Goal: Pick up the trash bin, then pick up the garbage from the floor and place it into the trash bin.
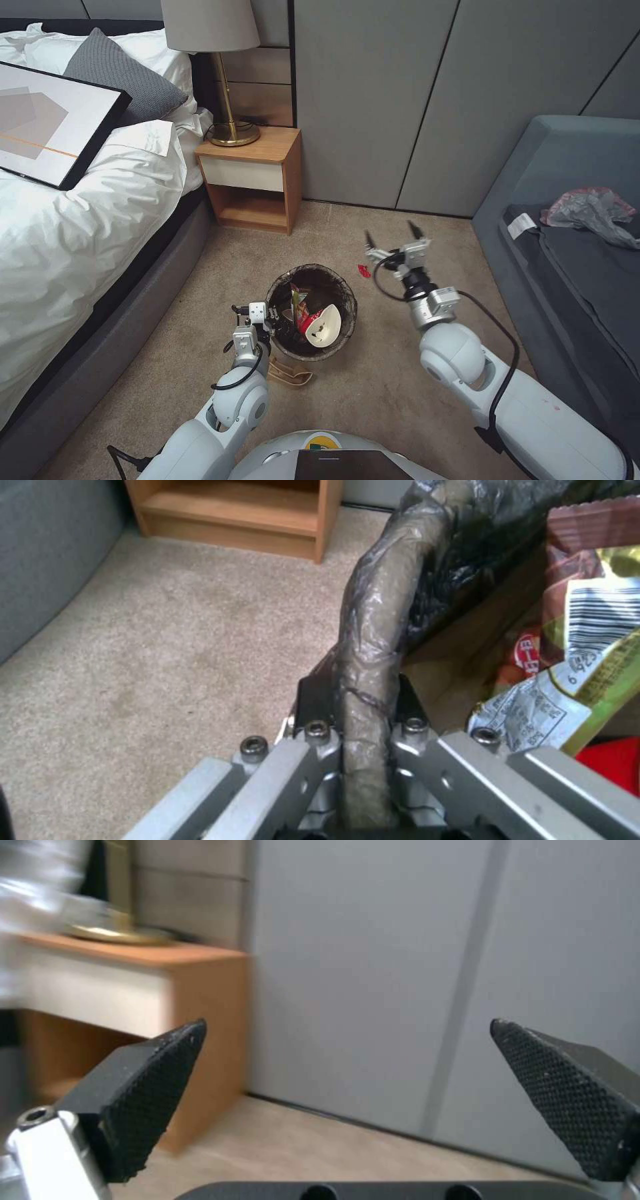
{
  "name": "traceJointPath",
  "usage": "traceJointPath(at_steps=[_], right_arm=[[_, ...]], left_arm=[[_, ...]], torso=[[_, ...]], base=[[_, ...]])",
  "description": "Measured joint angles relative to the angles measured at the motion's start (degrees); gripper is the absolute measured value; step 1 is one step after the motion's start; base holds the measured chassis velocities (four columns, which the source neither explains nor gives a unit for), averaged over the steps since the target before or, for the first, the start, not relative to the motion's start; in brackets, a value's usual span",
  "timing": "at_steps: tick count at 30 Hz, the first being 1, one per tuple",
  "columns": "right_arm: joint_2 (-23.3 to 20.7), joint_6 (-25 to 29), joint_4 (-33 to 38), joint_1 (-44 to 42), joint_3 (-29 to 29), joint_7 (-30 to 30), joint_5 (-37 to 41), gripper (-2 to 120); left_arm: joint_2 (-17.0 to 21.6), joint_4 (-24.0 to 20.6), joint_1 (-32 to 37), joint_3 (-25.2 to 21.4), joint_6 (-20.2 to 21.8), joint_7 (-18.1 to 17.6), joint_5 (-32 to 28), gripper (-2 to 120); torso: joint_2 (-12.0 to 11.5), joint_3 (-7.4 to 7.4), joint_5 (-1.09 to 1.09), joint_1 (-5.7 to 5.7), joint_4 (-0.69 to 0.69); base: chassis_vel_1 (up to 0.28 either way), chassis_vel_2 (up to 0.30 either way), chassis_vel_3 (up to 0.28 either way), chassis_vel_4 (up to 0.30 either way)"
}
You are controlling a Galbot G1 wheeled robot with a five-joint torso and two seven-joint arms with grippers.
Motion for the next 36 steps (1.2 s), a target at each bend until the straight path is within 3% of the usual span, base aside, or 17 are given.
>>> traceJointPath(at_steps=[8,10,11,14,25,36], right_arm=[[2.7,-4.3,0.2,-2.6,8.7,7.3,0.6,100],[4.9,-8.3,-0.2,-5.0,14.7,11.2,0.6,100],[4.9,-8.3,-0.2,-5.0,14.7,11.2,0.6,100],[8.7,-10.2,-2.3,-10.4,24.0,14.7,-0.4,100],[14.8,-8.2,-6.1,-19.4,33.4,12.2,-4.4,100],[20.7,-3.2,-9.1,-24.6,35.9,10.0,-10.0,100]], left_arm=[[0.0,-0.1,0.3,-0.3,-0.1,0.0,0.1,2],[0.1,-0.3,0.5,-0.5,-0.2,0.0,0.1,2],[0.1,-0.3,0.5,-0.5,-0.2,0.0,0.1,2],[0.3,-0.6,1.1,-1.1,-0.4,0.1,0.1,2],[0.5,-1.7,2.8,-3.2,-0.9,0.1,1.0,2],[0.2,-1.8,3.1,-3.7,-1.1,0.1,1.2,2]], torso=[[0.0,0.0,0.01,0.0,0.0],[0.0,0.0,0.02,0.0,-0.01],[0.0,0.0,0.02,0.0,-0.01],[0.0,0.0,0.02,0.0,-0.03],[0.0,0.0,0.01,0.0,0.0],[0.0,0.0,0.01,0.0,-0.01]], base=[[0.0,0.0,0.0,0.0],[0.0,0.0,0.0,0.0],[0.0,0.0,0.0,0.0],[0.0,0.0,0.0,0.0],[0.0,0.0,0.0,0.0],[0.0,0.0,0.0,0.0]])
